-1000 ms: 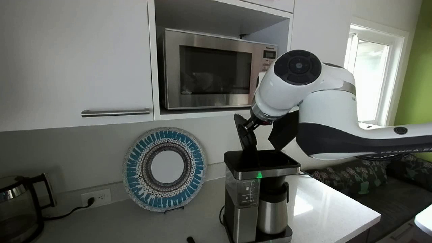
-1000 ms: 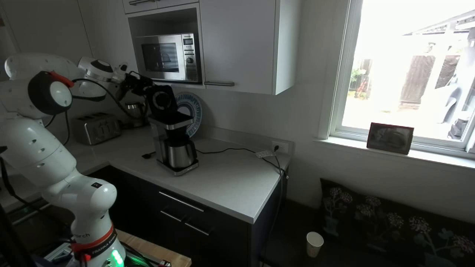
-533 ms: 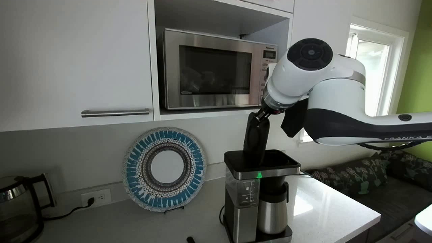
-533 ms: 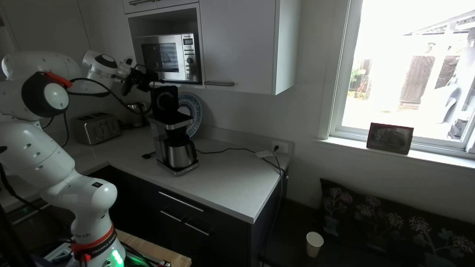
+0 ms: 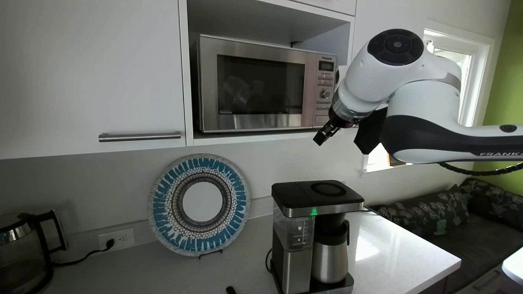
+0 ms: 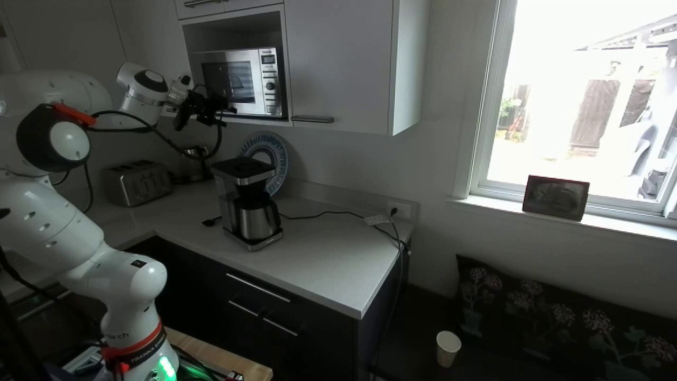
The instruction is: Close the lid of the coffee maker
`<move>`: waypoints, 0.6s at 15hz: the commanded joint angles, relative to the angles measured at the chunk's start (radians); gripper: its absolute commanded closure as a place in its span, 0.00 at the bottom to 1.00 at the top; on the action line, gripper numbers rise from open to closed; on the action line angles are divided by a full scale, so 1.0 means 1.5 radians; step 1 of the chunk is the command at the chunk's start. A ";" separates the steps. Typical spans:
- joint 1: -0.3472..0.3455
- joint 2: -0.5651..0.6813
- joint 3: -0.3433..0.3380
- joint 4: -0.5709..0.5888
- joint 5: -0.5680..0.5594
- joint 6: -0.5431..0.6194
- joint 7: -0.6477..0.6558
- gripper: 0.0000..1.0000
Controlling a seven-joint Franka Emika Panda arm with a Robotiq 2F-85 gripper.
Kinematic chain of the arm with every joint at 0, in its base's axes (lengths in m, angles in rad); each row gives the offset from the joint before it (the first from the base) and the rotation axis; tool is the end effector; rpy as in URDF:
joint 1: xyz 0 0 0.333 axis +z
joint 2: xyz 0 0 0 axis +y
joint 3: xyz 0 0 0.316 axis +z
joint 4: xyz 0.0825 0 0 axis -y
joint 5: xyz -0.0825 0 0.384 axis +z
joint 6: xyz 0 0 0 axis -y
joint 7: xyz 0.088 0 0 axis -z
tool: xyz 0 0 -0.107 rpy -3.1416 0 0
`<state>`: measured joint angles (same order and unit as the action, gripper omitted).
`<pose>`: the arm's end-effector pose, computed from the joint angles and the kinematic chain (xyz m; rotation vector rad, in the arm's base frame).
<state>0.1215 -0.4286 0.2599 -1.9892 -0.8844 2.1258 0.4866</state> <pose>0.4316 0.1681 0.7099 2.2432 0.2011 1.0687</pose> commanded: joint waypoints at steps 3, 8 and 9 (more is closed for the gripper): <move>0.012 -0.045 -0.061 -0.046 0.164 0.073 -0.049 0.00; 0.011 -0.087 -0.104 -0.088 0.366 0.116 -0.166 0.00; 0.003 -0.093 -0.104 -0.089 0.389 0.092 -0.182 0.00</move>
<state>0.1277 -0.5098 0.1269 -2.0658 -0.4232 2.2866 0.2951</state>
